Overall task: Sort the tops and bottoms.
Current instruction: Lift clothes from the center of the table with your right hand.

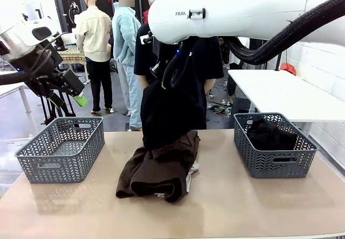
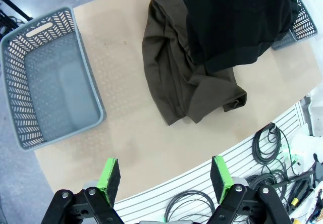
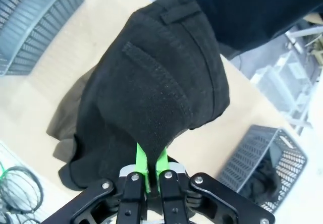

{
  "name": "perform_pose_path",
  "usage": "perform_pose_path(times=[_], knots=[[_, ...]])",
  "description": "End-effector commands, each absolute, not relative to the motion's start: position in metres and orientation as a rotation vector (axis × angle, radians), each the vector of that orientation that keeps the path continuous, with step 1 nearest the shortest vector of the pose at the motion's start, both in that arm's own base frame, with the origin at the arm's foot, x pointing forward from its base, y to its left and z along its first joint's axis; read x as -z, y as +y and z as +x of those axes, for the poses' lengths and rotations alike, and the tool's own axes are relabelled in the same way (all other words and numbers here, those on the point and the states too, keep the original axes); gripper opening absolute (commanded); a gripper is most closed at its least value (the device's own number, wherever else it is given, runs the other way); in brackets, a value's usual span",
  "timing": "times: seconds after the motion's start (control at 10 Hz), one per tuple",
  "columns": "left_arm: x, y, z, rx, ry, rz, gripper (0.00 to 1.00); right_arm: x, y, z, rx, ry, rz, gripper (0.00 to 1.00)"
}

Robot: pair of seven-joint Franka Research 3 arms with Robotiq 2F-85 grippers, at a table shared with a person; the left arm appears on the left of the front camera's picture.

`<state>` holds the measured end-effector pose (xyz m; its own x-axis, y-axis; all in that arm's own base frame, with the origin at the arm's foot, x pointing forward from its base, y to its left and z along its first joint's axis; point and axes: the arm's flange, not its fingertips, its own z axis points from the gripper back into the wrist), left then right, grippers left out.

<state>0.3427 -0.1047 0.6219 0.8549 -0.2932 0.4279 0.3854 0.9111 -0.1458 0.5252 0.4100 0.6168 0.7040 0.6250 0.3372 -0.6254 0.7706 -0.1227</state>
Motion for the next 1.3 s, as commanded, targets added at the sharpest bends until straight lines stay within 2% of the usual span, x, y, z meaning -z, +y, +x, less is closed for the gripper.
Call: perform_pose_path(times=[0.0, 0.1, 0.6, 1.2], knots=[[-0.623, -0.102, 0.342, 0.36, -0.412, -0.232, 0.93, -0.622, 0.408, 0.523, -0.689, -0.378, 0.018, 0.0], [-0.623, -0.102, 0.342, 0.36, -0.412, -0.232, 0.93, -0.617, 0.41, 0.525, -0.695, -0.375, 0.001, 0.0], [-0.623, -0.102, 0.342, 0.36, -0.412, -0.232, 0.93, -0.716, 0.405, 0.517, -0.679, -0.529, -0.208, 0.0], [-0.623, -0.102, 0.342, 0.36, -0.412, -0.232, 0.93, -0.715, 0.39, 0.505, -0.69, -0.532, -0.177, 0.0]])
